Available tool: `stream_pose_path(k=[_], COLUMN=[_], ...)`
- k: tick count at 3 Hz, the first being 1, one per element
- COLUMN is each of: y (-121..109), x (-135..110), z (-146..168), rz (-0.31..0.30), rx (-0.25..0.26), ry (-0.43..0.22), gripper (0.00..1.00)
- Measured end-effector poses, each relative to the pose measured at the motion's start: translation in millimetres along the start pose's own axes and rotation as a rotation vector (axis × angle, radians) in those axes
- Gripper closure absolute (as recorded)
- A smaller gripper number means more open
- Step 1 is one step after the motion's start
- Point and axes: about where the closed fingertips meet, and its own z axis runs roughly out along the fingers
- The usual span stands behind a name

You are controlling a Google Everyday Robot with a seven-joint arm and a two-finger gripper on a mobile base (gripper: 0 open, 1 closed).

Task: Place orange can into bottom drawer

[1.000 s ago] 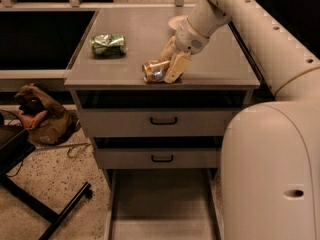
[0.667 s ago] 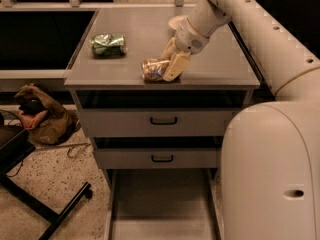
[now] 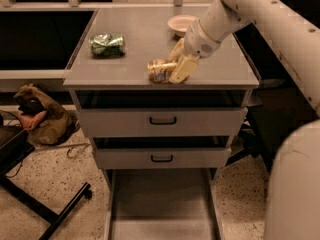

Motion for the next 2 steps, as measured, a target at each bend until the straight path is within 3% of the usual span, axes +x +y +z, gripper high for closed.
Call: stream_pose_path(k=[1, 2], y=[27.4, 63.5], x=[9.1, 24.6], z=[-8.0, 0.6], rz=[0.009, 0.026], rx=[0.087, 0.116], ry=[-0.052, -0.07], gripper=[1.0, 1.0])
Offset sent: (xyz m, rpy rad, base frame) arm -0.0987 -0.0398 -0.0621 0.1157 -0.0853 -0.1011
